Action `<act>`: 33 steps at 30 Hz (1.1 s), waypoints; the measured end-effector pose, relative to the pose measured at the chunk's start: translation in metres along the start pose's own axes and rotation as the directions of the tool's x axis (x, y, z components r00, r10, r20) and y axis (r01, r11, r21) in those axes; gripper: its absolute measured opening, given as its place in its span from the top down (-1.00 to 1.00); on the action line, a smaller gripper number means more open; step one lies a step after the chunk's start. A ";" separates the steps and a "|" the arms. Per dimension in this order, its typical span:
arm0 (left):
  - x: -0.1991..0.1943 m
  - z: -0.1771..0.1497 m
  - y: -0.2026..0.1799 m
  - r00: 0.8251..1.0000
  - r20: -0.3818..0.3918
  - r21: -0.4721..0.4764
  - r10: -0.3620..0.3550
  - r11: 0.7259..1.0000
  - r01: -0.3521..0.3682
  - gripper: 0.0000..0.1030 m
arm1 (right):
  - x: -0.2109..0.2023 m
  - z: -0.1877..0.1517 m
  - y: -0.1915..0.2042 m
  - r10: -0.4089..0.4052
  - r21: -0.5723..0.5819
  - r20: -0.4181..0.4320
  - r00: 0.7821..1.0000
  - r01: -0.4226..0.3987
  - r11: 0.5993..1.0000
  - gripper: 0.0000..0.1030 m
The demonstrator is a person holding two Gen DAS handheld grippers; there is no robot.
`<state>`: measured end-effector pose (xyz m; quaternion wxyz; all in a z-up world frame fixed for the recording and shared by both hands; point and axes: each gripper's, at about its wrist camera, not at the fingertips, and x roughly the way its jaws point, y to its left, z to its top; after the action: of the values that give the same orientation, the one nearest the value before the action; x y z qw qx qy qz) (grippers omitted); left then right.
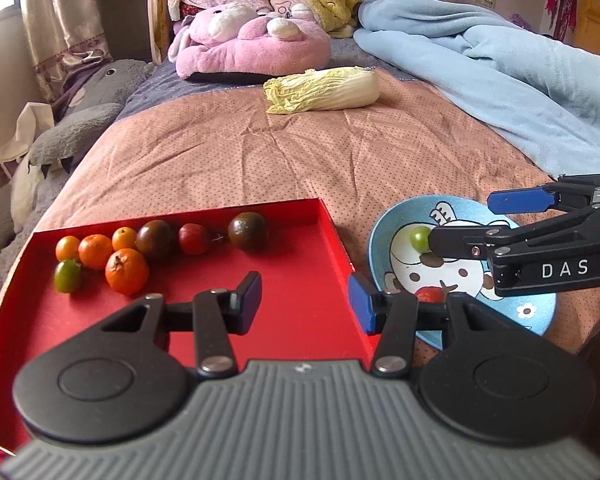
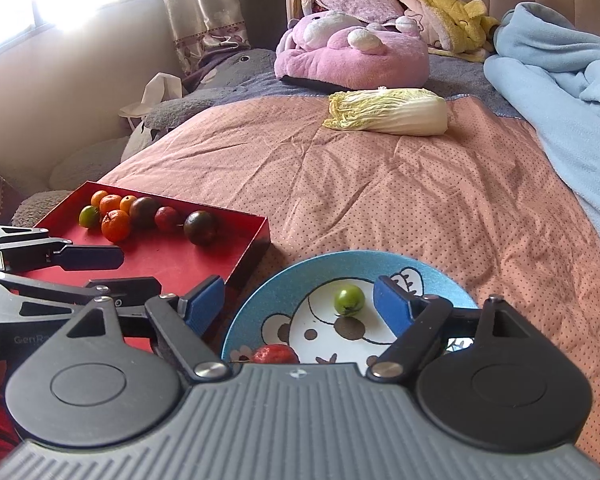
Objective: Organize fruits
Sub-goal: 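Withdraw both tools from the plate back over the red tray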
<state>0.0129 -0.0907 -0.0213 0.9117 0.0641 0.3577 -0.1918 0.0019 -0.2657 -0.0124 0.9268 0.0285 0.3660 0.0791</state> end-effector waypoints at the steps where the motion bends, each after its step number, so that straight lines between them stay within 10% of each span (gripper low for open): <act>1: 0.000 0.000 0.003 1.000 0.000 -0.005 0.005 1.000 -0.005 0.02 | 0.001 0.001 0.002 0.003 -0.003 -0.001 1.000 -0.003 1.000 -0.65; 33: -0.006 0.005 0.082 0.989 -0.012 -0.159 0.150 0.976 -0.150 0.02 | 0.041 0.023 0.076 0.108 -0.110 -0.047 0.993 -0.113 0.987 -0.65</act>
<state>0.0450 -0.0151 -0.0152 0.9257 0.0178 0.3661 -0.0929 0.0376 -0.1838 -0.0145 0.9134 -0.0053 0.3778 0.1514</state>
